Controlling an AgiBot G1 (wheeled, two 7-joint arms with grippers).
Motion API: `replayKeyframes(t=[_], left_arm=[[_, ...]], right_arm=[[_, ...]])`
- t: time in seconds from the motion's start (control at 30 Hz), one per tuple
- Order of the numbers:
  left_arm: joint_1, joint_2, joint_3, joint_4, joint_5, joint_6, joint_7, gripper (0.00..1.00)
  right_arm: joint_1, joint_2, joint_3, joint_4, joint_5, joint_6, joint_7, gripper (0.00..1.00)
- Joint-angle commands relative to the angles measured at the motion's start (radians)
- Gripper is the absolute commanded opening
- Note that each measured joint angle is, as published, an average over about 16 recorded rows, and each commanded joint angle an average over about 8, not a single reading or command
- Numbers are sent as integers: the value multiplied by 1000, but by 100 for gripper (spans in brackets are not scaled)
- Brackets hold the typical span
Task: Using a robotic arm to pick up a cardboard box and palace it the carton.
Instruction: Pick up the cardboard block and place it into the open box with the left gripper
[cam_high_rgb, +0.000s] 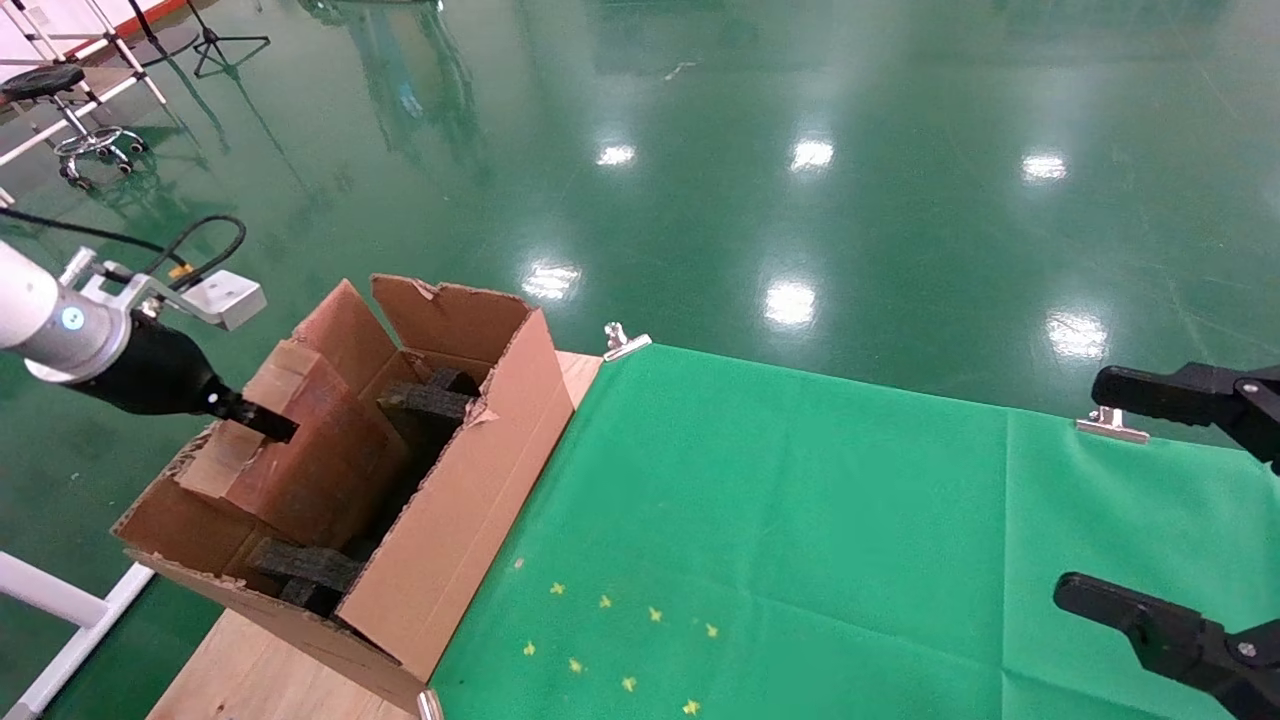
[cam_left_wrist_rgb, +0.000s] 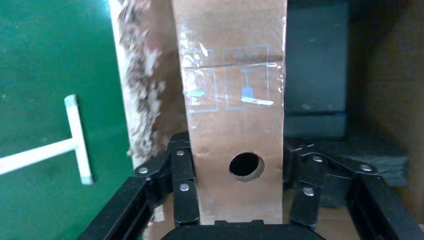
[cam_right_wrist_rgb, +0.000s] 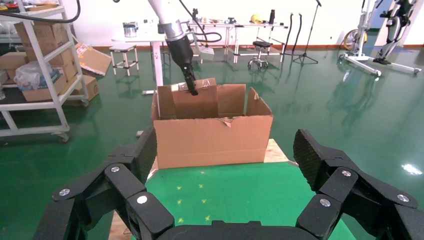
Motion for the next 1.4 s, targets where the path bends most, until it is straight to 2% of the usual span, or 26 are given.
replayKeyframes(t=[0.03,0.27,0.37,0.4,0.57,0.63,0.67,1.4], left_arm=[[15,8,0,30,-2,-12,16,0],[47,28,-5,104,-9,-70,58,0],[65,36,-11,127,-17,-117,67,10],[72,38,-13,133,-20,-134,69,18],[103,49,-21,155,-30,-198,78,79],[112,53,-23,161,-32,-211,81,96],[115,55,-23,164,-32,-215,82,100],[110,52,-22,157,-31,-213,81,100]], right_arm=[[0,0,0,0,0,0,0,100],[0,0,0,0,0,0,0,100],[0,0,0,0,0,0,0,100],[0,0,0,0,0,0,0,100],[0,0,0,0,0,0,0,100],[0,0,0,0,0,0,0,100],[0,0,0,0,0,0,0,100],[0,0,0,0,0,0,0,100]])
